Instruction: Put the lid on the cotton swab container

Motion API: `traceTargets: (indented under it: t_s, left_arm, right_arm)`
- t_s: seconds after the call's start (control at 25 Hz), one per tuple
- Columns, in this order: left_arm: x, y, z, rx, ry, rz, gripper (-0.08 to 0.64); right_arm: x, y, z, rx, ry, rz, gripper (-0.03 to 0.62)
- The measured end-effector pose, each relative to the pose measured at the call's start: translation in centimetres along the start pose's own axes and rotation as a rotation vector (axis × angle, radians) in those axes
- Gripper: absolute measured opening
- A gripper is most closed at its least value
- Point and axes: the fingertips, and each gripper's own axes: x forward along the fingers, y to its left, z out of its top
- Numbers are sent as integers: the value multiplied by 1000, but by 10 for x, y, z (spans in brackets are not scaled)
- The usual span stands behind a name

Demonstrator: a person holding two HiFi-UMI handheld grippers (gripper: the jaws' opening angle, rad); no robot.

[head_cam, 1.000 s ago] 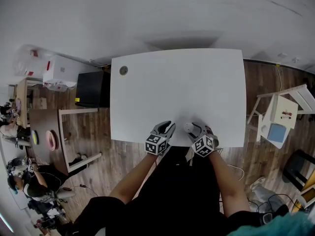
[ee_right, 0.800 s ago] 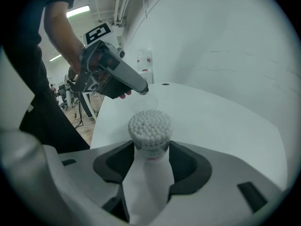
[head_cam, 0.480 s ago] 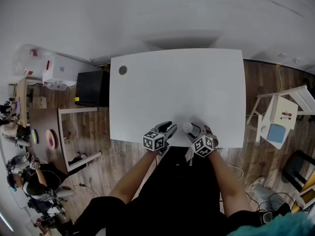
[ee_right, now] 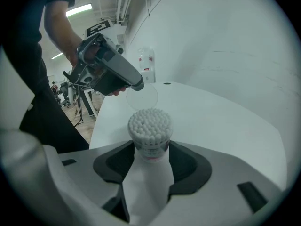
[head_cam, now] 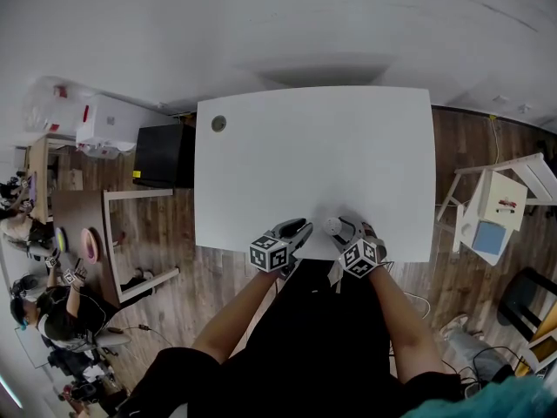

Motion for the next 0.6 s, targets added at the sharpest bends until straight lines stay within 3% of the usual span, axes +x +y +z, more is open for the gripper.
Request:
traceTargets:
  t_s: [0.28,0.6]
  left_arm:
    - [-4,-9,9,20,-9,3,83]
    - [3,-27,18,112,9,-21,84]
  right_arm:
    - [3,-2,3,14,-8,7,250]
    - [5,-4,3,32,-15,6,250]
